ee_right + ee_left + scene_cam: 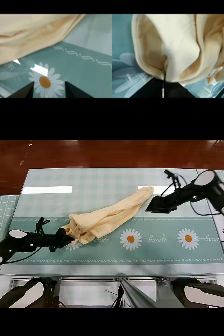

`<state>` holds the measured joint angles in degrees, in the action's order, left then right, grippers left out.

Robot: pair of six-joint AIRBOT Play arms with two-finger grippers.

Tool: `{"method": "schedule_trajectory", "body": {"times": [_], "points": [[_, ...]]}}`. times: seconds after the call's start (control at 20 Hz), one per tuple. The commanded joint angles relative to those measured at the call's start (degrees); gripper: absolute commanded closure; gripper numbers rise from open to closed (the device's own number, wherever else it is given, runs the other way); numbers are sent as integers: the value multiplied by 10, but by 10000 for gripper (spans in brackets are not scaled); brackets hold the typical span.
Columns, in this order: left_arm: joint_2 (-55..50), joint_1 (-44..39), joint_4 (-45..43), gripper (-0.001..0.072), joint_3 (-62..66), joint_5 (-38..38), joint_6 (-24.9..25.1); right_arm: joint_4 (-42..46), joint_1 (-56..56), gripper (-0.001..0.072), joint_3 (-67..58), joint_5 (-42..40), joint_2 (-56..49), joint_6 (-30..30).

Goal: Fold the shirts.

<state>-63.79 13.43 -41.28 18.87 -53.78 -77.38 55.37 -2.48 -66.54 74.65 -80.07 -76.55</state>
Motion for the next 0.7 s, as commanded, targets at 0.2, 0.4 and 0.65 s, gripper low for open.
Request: {"method": "schedule_trajectory", "body": {"times": [0.2,0.4,0.65], "points": [[23,-1,-28,681,0,-4,25,-53,-161,107,128,-195,0,-28],[28,-1,-28,681,0,-11,48,-95,-201,107,153,-276,0,-47],[29,-1,-26,681,1,-21,60,-94,-260,108,152,-363,-34,-114]]}}
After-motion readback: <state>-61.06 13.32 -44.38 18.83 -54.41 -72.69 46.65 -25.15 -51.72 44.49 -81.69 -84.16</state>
